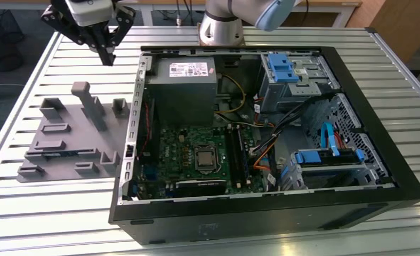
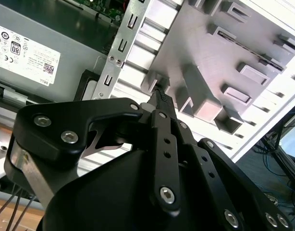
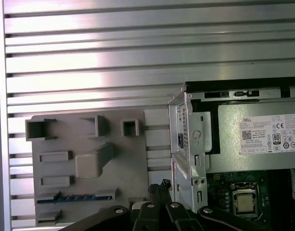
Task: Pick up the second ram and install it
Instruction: 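Reach for the second ram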
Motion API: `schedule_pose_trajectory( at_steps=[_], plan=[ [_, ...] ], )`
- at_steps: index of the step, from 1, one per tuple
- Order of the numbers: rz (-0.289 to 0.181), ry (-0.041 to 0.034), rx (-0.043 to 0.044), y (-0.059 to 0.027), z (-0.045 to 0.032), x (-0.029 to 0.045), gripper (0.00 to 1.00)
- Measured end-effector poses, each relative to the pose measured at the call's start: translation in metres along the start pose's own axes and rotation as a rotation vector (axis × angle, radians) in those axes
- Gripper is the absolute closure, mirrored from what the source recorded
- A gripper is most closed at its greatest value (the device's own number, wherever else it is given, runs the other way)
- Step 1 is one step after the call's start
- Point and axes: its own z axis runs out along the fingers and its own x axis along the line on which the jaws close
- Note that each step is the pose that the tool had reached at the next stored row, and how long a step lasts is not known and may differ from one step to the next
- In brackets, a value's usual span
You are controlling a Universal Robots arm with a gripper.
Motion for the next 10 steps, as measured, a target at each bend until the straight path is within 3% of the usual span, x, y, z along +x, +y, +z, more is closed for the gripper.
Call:
schedule_pose_trajectory(
  at_steps=[10],
  plan=[
    [0.000, 0.0011, 0.0001, -0.0005, 0.0005, 0.0063, 0.89]
  ],
)
